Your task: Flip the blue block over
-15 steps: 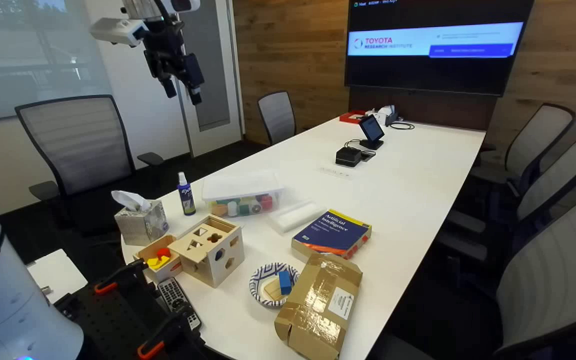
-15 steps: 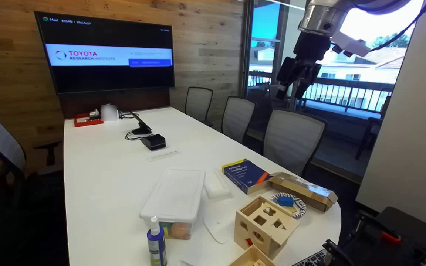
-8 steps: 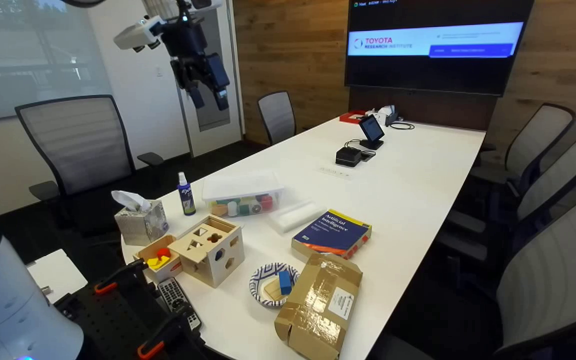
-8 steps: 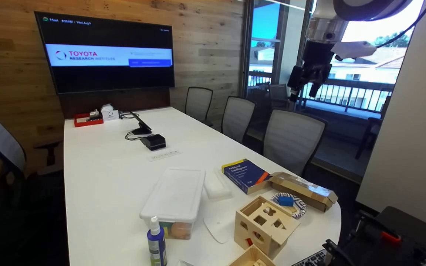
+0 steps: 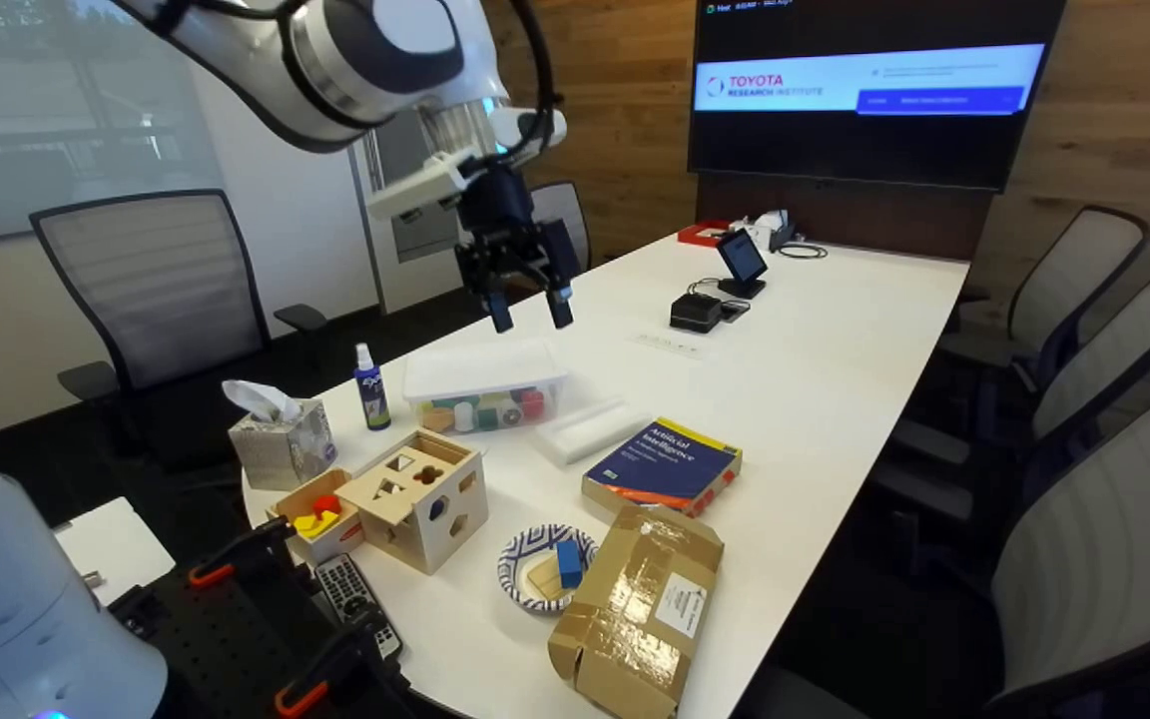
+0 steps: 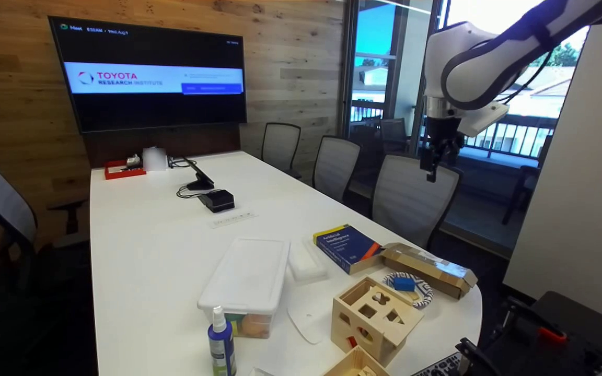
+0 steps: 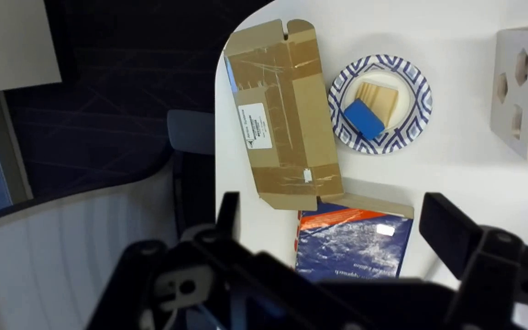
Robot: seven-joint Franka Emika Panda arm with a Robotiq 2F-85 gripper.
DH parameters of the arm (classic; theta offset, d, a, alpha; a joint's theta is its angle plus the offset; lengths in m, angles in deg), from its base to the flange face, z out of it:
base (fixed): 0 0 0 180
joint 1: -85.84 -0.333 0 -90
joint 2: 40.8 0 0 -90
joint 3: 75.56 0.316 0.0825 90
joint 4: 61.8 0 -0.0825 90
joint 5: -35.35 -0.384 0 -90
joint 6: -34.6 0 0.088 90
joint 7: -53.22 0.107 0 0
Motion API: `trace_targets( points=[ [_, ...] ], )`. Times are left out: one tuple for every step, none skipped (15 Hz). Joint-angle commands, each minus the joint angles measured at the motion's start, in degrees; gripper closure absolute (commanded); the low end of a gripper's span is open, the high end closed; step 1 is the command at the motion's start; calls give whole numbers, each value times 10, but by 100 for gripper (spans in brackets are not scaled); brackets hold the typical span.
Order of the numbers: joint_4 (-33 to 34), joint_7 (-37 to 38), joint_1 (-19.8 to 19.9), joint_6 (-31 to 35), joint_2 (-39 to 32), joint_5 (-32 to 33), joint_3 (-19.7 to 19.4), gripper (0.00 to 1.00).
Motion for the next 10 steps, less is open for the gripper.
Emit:
trace_targets(
  points=[
    [38, -101, -17, 75, -120, -19, -33, 0],
    [41, -140, -18, 103, -145, -35, -39, 0],
    [42, -176, -18, 130, -170, -51, -42, 0],
    [43, -211, -17, 155, -192, -70, -44, 0],
    [42, -238, -15, 177, -213, -85, -42, 0],
    [44, -264, -12, 191, -232, -101, -39, 0],
    [42, -287, -9, 204, -249, -118, -33, 0],
    [42, -298, -7, 210, -265, -123, -29, 0],
    [41, -307, -6, 215, -278, -127, -25, 0],
    [39, -307, -7, 215, -293, -118, -26, 0]
  ],
)
